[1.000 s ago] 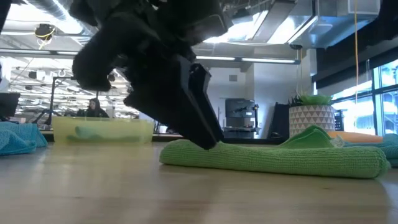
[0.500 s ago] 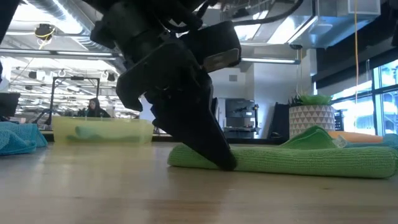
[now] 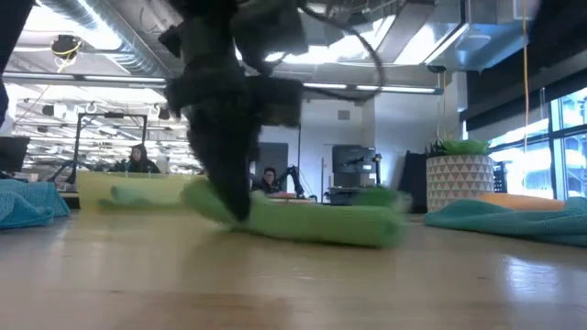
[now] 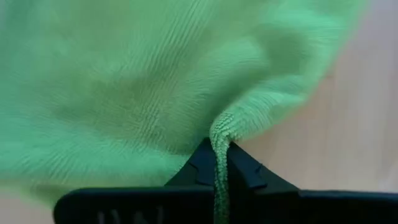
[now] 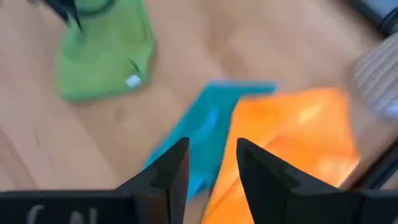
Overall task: Fold microfiber towels
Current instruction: Put the folded green towel into the yellow bin, then fold the left blue towel
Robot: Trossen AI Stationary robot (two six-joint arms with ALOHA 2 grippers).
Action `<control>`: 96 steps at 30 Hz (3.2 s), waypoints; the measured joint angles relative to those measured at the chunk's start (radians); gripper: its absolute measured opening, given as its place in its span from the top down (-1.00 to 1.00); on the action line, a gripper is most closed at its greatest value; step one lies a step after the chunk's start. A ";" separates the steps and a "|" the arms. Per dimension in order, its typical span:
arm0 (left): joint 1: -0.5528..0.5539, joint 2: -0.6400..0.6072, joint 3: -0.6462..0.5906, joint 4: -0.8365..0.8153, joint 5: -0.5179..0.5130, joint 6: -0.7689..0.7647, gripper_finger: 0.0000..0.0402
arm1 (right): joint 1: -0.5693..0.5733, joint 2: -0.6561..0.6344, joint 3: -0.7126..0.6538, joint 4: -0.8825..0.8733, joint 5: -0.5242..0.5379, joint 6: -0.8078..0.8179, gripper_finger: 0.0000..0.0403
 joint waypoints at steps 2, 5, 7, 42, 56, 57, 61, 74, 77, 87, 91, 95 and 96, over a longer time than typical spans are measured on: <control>0.052 -0.076 0.016 -0.079 -0.011 0.022 1.00 | -0.027 -0.093 0.007 0.006 0.095 -0.023 0.33; 0.132 -0.168 0.014 -0.225 -0.021 0.086 1.00 | -0.070 -0.215 0.008 0.108 0.203 -0.141 0.33; 0.192 -0.227 0.012 -0.294 -0.042 0.113 1.00 | -0.103 -0.270 0.009 0.196 0.223 -0.266 0.33; 1.244 -0.371 0.003 -0.529 0.006 0.334 1.00 | -0.620 -0.290 0.008 0.585 -0.015 -0.755 0.33; 1.302 -0.220 0.003 -0.436 -0.002 0.312 1.00 | -0.630 -0.290 0.008 0.583 -0.078 -0.723 0.33; 1.309 -0.219 0.003 -0.430 -0.002 0.305 1.00 | -0.630 -0.290 0.008 0.582 -0.078 -0.723 0.33; 1.339 -0.219 0.004 -0.397 0.008 0.269 1.00 | -0.630 -0.290 0.008 0.582 -0.078 -0.722 0.33; 1.386 -0.220 0.004 -0.430 0.119 0.300 0.53 | -0.630 -0.260 0.008 0.581 -0.078 -0.724 0.33; 1.386 -0.233 0.004 -0.433 0.107 0.317 0.36 | -0.630 -0.249 0.008 0.581 -0.087 -0.724 0.33; 1.361 -0.361 0.006 -0.422 0.068 0.412 0.20 | -0.630 -0.231 0.008 0.582 -0.122 -0.697 0.33; 1.331 -0.417 0.006 -0.433 0.058 0.432 0.20 | -0.630 -0.231 0.008 0.582 -0.127 -0.669 0.33; 1.301 -0.418 -0.003 -0.452 0.056 0.460 0.20 | -0.630 -0.231 0.008 0.591 -0.127 -0.668 0.33; 1.296 -0.415 -0.013 -0.457 0.052 0.465 0.20 | -0.630 -0.231 0.008 0.597 -0.127 -0.668 0.33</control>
